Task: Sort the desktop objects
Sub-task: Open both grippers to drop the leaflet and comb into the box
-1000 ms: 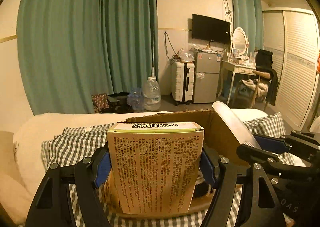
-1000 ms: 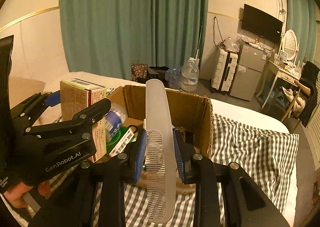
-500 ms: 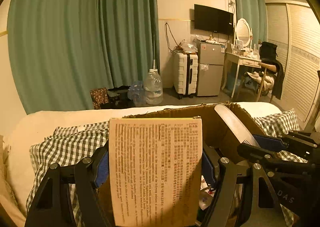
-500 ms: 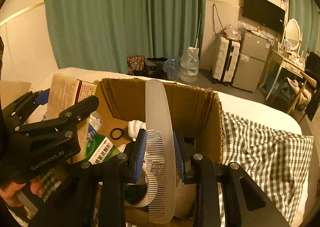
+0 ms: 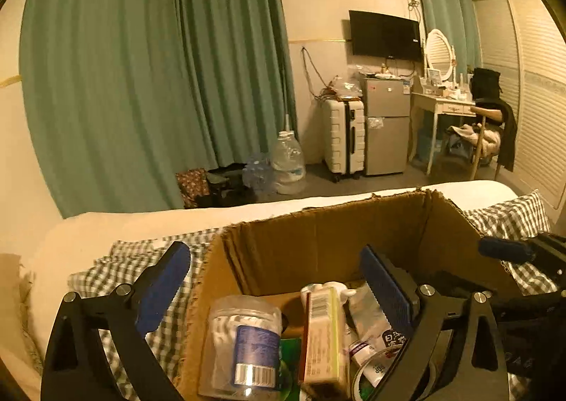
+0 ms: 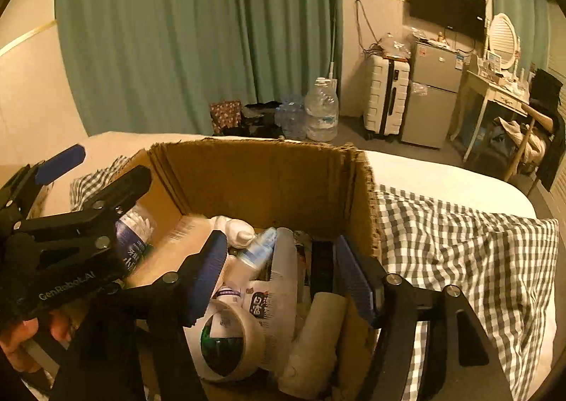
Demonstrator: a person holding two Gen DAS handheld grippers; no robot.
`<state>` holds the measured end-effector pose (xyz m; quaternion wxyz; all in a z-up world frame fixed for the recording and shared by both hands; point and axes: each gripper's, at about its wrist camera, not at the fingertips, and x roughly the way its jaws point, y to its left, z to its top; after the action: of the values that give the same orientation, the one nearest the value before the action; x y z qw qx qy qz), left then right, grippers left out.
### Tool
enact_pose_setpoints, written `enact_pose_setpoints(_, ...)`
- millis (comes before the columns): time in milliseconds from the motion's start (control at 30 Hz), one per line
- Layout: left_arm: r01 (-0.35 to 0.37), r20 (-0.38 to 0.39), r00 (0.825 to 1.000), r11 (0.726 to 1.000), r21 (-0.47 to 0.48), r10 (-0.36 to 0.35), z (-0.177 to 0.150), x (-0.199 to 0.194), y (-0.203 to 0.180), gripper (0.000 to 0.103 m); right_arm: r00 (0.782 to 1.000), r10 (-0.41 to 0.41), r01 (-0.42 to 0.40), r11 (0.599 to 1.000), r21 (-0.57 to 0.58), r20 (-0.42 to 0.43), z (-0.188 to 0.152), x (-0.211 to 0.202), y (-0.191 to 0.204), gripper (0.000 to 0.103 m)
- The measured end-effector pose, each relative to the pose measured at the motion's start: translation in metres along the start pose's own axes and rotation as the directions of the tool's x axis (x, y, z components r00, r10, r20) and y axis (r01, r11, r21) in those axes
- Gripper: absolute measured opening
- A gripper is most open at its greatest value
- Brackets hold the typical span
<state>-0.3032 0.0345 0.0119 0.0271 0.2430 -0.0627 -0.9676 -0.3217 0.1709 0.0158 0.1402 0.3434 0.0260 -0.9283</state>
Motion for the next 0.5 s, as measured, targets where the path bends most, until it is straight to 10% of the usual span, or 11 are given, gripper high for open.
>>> enact_pose_setpoints(500,0.052,0.02,0.999,0.996,-0.069,-0.05,0.029,-0.11,0.019,0.103,0.996,-0.053,0.053,0.999,0.002,0.074,0.0,-0.117,0.011,0.103)
